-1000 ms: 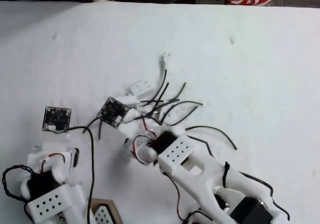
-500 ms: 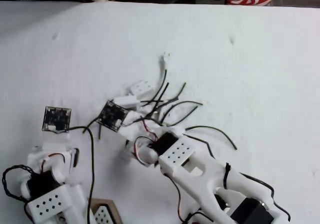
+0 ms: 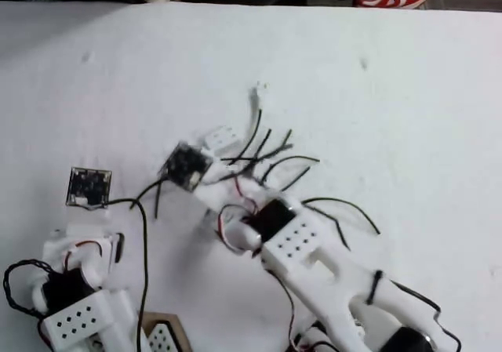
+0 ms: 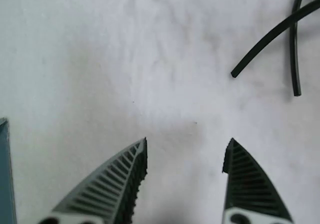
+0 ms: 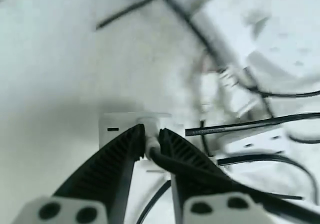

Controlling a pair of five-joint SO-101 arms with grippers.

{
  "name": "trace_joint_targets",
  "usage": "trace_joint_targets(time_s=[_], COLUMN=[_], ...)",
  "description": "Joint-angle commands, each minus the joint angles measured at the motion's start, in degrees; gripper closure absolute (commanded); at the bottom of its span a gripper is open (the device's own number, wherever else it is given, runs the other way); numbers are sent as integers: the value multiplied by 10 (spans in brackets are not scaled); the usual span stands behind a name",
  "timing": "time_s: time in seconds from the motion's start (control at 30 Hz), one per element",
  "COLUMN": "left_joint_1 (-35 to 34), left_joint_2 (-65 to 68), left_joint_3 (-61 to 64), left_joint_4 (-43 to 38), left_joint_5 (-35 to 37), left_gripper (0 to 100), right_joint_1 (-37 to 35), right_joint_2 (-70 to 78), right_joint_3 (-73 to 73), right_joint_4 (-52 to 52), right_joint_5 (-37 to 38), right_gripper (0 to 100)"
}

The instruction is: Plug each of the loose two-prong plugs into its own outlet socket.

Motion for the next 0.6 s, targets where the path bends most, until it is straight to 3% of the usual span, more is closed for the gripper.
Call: trace_joint_targets(time_s=[0.0,0.27,0.57], left_joint_1=[4,4,4], left_joint_2=[-5,-5,-5], left_joint_3=[-2,-2,-2], left_joint_4=[-11,-11,-11], left_joint_5=[1,1,1], left_gripper=[749,749,749], right_joint_1=[32,145,312], right_joint_2=[-47,-42,137], right_joint_3=[-84,-190,-271], right_joint_4=[36,36,-101], right_joint_5=[-10,-10,-9], right_gripper=[982,982,981])
